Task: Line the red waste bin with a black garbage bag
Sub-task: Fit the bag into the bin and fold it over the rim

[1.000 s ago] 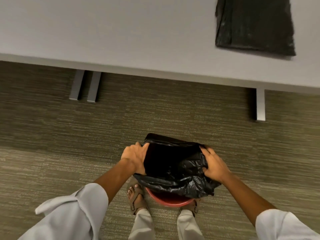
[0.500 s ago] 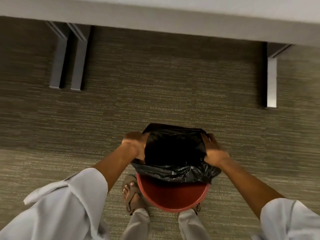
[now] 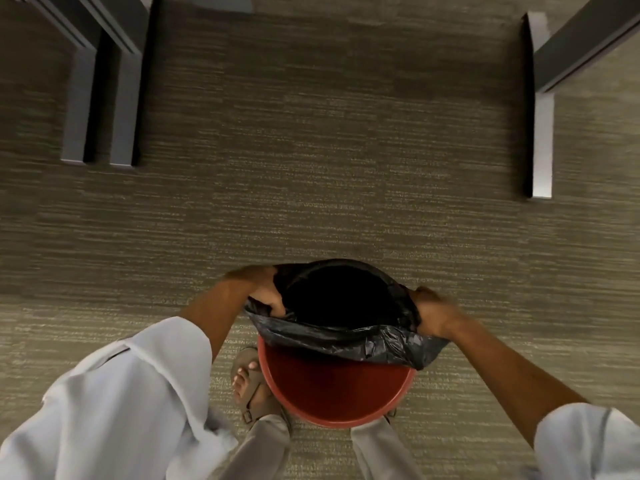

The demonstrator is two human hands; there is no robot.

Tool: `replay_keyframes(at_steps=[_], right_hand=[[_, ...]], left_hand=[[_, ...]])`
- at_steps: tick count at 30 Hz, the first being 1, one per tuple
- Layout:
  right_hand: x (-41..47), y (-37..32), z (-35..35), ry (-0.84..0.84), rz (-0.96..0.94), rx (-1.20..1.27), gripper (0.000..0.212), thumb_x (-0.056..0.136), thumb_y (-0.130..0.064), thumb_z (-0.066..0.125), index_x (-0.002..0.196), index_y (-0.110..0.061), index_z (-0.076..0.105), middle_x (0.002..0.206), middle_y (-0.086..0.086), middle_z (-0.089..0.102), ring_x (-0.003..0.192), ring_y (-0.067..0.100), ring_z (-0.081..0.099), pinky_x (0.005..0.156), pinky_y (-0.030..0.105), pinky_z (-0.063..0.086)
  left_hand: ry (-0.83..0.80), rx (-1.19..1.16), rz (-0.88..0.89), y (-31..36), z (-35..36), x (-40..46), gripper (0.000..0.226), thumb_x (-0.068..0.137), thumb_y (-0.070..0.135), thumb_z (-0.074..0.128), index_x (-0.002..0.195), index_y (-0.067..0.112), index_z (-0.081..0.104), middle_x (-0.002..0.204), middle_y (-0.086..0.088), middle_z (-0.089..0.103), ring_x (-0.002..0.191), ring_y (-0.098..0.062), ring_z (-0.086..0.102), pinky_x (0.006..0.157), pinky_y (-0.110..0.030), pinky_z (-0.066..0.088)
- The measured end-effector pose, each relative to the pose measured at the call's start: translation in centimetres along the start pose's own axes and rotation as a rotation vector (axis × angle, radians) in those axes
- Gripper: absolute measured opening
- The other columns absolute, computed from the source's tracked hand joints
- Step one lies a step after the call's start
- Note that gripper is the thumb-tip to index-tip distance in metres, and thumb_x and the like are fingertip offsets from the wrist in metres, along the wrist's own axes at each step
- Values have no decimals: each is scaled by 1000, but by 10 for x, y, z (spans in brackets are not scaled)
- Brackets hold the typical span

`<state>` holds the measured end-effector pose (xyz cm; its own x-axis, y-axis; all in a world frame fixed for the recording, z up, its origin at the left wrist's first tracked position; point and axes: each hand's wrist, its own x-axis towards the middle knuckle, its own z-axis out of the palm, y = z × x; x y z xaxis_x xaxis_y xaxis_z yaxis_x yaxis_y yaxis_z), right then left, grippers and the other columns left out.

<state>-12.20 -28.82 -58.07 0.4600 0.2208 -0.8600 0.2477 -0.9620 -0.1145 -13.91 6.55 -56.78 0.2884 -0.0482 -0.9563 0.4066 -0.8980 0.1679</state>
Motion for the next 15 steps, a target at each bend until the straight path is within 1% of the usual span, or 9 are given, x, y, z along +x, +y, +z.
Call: replay_keyframes(at_steps=[2,4,5,6,8,10,12,14,15], right_hand=[[-7,2,11,5,19,105,47,87,-30,65,132,-25,51,119,7,64,105,26,62,90,38,54],[-17,3,22,17,70,188,41,88,-30,64,128,-22,56,119,9,68,107,29,65,93,41,53],[-22,4,28,10,98,220,41,89,-30,63,127,-21,56,117,10,69,106,30,66,93,42,54],[-27,5,35,-3,127,240,40,88,-28,64,127,-19,57,115,11,70,105,31,66,92,42,54],[-39,6,50,-40,173,251,44,85,-21,67,127,-16,56,113,12,70,103,31,67,90,39,55],[-51,5,66,-62,186,293,51,80,-17,71,128,-16,54,112,11,70,103,30,67,89,37,55],[-64,3,85,-58,195,409,53,77,-15,74,127,-16,56,111,10,70,102,29,67,91,37,54],[-75,0,105,-44,224,525,50,76,-12,75,123,-15,61,109,9,72,102,28,67,91,36,54],[-79,-2,116,-32,241,569,45,76,-11,74,120,-14,64,107,9,72,101,28,67,88,34,54]], left_hand=[[-33,-53,2,-6,12,2,77,55,36,84,126,21,56,107,2,69,88,-15,66,68,-29,57],[-27,-95,17,-12,25,2,74,63,38,82,130,22,55,110,1,67,88,-15,63,66,-24,52],[-21,-119,29,-17,31,1,73,64,38,81,131,24,55,110,1,66,88,-14,62,66,-23,52],[-20,-141,39,-21,38,0,74,63,38,81,131,26,55,109,2,66,88,-14,63,68,-24,54],[-36,-197,30,-33,51,-3,74,60,34,83,129,27,57,106,2,68,91,-16,66,77,-30,59],[-40,-293,31,-44,66,-6,69,63,24,83,127,24,58,102,3,68,89,-14,66,73,-27,58],[-12,-410,43,-54,80,-11,63,67,10,80,126,23,59,100,2,69,87,-13,67,66,-23,54],[35,-577,33,-61,94,-17,58,70,-2,75,121,21,61,96,0,69,83,-13,68,58,-20,54],[65,-671,19,-65,101,-21,55,72,-9,72,117,21,62,94,-1,68,80,-12,67,54,-19,54]])
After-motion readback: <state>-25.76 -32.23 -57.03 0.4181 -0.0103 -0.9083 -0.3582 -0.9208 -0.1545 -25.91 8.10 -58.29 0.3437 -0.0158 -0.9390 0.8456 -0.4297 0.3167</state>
